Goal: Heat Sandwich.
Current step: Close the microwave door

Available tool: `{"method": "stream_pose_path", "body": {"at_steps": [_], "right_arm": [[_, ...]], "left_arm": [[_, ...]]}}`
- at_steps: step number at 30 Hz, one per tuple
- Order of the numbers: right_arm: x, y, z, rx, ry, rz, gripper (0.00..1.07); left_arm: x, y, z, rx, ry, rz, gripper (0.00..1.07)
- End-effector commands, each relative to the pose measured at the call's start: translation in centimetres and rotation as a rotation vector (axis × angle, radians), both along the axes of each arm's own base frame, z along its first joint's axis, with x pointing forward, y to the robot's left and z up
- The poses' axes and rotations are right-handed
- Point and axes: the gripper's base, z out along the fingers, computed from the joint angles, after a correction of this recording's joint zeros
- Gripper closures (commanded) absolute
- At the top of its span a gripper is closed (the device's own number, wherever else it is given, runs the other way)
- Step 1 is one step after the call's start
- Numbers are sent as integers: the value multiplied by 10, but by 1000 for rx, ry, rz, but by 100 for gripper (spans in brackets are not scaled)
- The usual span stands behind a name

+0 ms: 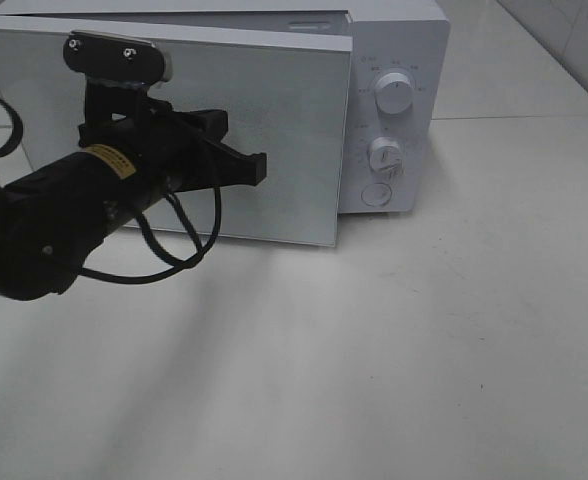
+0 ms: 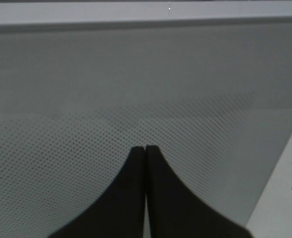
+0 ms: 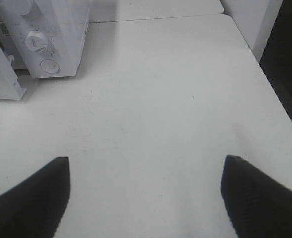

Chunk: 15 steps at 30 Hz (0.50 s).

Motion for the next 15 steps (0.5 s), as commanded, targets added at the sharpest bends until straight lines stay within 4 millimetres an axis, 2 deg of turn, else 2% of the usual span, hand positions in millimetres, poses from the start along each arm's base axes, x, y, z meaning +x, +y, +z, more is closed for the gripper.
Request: {"method": "stream_pose_path", "body": {"at_steps": [1,7,15], "right_arm": [[-4,0,-1,3,-30,-4,31],[-4,0,-1,3,-30,-4,31],[-4,0,-1,5,-30,-5,31]], "left_arm": [[9,-10,2,-12,10,27,107],[28,-23,6,-66,26,82,107],[47,-37,12,-48,-5,107,107]]}}
